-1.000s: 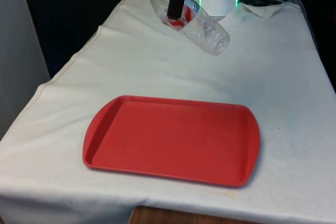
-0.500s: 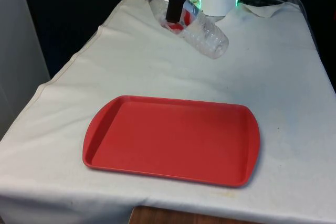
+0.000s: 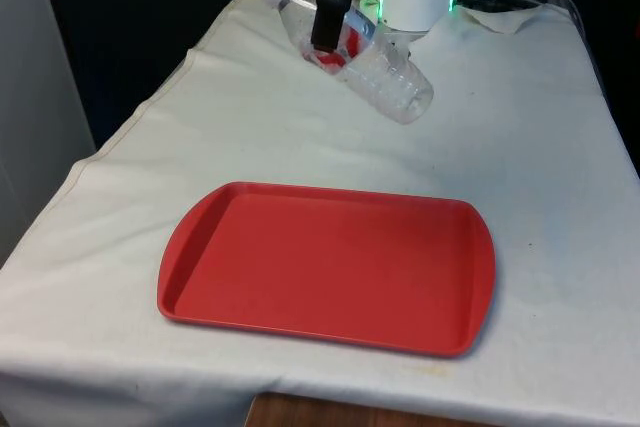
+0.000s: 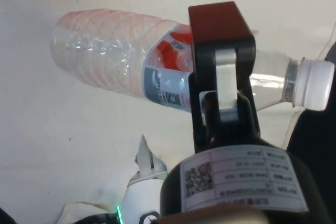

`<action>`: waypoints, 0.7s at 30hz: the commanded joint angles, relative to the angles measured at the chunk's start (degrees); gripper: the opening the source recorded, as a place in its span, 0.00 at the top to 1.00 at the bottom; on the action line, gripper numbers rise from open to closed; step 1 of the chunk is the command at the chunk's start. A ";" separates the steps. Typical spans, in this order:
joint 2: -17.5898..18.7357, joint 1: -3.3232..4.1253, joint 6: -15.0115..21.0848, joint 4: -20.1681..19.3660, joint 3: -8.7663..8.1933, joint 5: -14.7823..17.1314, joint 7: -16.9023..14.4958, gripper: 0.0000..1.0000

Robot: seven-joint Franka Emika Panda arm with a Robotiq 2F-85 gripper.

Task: Place the bottle upright on the tray.

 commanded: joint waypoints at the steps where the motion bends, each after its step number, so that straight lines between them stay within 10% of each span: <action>1: -0.06 0.00 1.32 -0.23 -0.06 0.17 0.69 0.86; 21: 0.34 0.17 7.05 -2.52 -0.23 -1.72 4.70 0.86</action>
